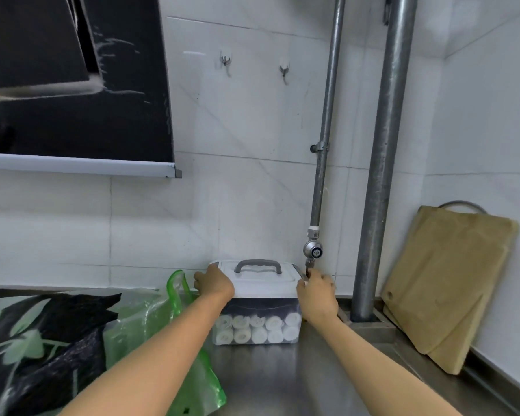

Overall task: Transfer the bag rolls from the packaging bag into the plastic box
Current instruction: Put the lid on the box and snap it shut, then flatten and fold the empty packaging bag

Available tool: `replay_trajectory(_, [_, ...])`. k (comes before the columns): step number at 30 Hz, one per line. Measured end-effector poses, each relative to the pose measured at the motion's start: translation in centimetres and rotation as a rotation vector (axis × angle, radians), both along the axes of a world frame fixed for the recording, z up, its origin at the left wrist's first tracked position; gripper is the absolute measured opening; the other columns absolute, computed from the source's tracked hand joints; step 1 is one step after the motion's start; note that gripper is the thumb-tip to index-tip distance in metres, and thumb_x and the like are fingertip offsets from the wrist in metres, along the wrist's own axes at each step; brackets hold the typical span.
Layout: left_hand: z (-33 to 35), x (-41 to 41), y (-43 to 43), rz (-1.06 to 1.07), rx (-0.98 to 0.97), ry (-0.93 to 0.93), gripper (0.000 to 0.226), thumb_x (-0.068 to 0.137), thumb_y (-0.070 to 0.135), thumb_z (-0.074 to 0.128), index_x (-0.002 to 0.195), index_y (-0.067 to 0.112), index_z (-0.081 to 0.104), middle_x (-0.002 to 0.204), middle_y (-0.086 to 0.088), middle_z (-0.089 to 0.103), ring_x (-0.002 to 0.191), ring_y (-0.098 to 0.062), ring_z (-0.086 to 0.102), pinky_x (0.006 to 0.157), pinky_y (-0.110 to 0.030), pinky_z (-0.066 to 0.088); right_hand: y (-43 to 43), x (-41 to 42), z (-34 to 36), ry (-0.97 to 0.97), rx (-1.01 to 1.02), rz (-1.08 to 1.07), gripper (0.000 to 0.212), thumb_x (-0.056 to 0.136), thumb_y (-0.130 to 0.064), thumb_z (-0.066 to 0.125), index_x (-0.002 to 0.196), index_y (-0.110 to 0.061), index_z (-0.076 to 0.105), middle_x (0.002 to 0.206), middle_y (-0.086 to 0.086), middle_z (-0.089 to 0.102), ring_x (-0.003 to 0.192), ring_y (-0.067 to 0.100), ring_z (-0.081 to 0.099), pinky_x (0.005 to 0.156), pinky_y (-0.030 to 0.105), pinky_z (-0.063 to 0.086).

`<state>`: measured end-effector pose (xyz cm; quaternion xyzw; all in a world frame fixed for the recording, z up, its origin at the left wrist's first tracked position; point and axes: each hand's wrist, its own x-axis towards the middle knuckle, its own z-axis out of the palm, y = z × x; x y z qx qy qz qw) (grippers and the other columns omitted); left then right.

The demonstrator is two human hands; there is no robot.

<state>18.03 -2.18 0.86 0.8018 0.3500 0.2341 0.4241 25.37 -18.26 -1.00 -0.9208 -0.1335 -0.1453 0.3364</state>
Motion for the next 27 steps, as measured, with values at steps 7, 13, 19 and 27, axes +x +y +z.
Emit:
replay_trajectory(7, [3.2,-5.2,-0.5,-0.117,0.16,-0.218,0.044,0.098,0.01,0.036,0.142,0.007,0.034,0.147,-0.015,0.029,0.132,-0.028,0.039,0.108,-0.034,0.034,2.7,-6.2,0.1,-0.067,0.092,0.177,0.033,0.093,-0.026,0.051,0.123,-0.013,0.052,0.124,0.006,0.053,0.116,0.022,0.048,0.1,0.033,0.041])
replay_trajectory(13, [2.6,-10.8,5.7,-0.006,0.305,-0.175,0.045,0.098,0.011,0.037,0.142,0.004,0.033,0.148,-0.017,0.029,0.138,-0.029,0.027,0.111,-0.036,0.026,6.8,-13.3,1.0,0.311,0.196,0.44,0.038,0.094,-0.046,0.047,0.065,-0.02,0.049,0.072,-0.004,0.053,0.067,0.01,0.048,0.061,0.024,0.036])
replay_trajectory(19, [-0.9,-16.2,11.2,0.071,0.433,0.056,0.048,0.1,0.025,0.033,0.143,0.003,0.033,0.151,-0.018,0.028,0.142,-0.029,0.02,0.115,-0.036,0.02,9.3,-17.7,0.5,0.287,0.113,0.531,0.035,0.09,-0.037,0.057,0.11,-0.009,0.063,0.093,0.002,0.067,0.071,0.011,0.056,0.059,0.019,0.041])
replay_trajectory(27, [-3.0,-21.0,12.6,0.088,0.484,0.196,0.042,0.098,0.034,0.034,0.128,0.009,0.051,0.134,-0.016,0.05,0.127,-0.032,0.042,0.104,-0.039,0.036,6.1,-21.4,-0.1,0.161,0.103,0.609,0.02,0.093,-0.017,0.055,0.112,-0.014,0.052,0.093,0.005,0.064,0.065,0.009,0.054,0.049,0.015,0.043])
